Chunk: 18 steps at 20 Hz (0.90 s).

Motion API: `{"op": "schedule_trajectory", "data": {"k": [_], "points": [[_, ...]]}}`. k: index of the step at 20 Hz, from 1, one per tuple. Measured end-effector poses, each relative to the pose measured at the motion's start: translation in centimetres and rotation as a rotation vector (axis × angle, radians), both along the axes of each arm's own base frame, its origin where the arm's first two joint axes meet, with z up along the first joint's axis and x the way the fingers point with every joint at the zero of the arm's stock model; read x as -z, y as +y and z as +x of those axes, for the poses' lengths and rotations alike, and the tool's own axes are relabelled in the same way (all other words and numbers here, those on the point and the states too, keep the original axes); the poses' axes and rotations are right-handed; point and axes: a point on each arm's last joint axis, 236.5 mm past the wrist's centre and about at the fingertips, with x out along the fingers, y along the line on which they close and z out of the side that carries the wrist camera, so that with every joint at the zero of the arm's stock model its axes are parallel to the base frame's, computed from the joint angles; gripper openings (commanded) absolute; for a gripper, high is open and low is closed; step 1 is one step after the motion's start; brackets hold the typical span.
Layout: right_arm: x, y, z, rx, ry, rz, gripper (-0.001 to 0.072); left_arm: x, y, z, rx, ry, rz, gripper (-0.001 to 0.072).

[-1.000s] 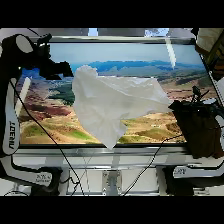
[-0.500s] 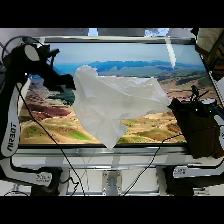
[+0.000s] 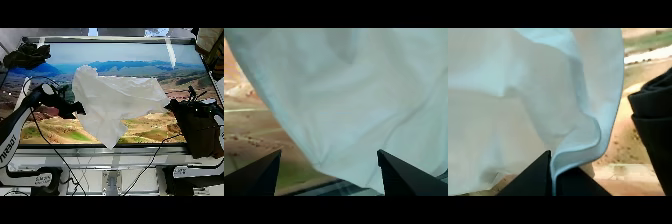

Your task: Fold the shirts.

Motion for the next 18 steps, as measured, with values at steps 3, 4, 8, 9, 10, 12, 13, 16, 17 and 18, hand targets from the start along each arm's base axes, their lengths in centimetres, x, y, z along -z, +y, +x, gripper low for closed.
{"op": "schedule_trajectory", "data": {"k": [3, 4, 8, 9, 10, 12, 13, 16, 17, 18], "points": [[-0.2, 0.4, -0.1, -0.004, 0.002, 0.018, 0.0035, 2.0, -0.9, -1.7, -0.073, 0.051, -0.045, 0.0688], [-0.3, 0.4, -0.1, -0.004, 0.002, 0.022, 0.0035, 2.6, -1.1, -2.2, -0.091, 0.066, -0.054, 0.0688], [-0.4, 0.6, 0.0, -0.002, 0.000, 0.034, 0.0035, 4.1, -2.1, -3.8, -0.182, 0.123, -0.109, 0.0687], [-0.5, 0.6, 0.0, 0.000, -0.002, 0.036, 0.0035, 4.2, -2.4, -3.8, -0.203, 0.128, -0.123, 0.0681], [-0.5, 0.7, 0.0, -0.001, -0.001, 0.037, 0.0035, 4.3, -2.5, -3.8, -0.220, 0.129, -0.132, 0.0595], [-0.5, 0.7, 0.0, 0.000, -0.002, 0.038, 0.0035, 4.8, -2.5, -3.3, -0.249, 0.109, -0.131, 0.0180], [-0.5, 0.7, 0.0, 0.001, -0.002, 0.039, 0.0035, 5.0, -2.3, -2.9, -0.261, 0.090, -0.123, 0.0020], [-0.6, 0.7, 0.1, 0.002, -0.003, 0.042, 0.0034, 5.1, -2.4, -2.3, -0.289, 0.075, -0.133, 0.0013], [-0.6, 0.8, 0.1, 0.002, -0.003, 0.045, 0.0034, 5.0, -2.4, -2.0, -0.301, 0.067, -0.137, 0.0013], [-0.6, 0.8, 0.1, 0.001, -0.003, 0.047, 0.0034, 4.9, -2.5, -1.6, -0.312, 0.058, -0.148, 0.0012]]}}
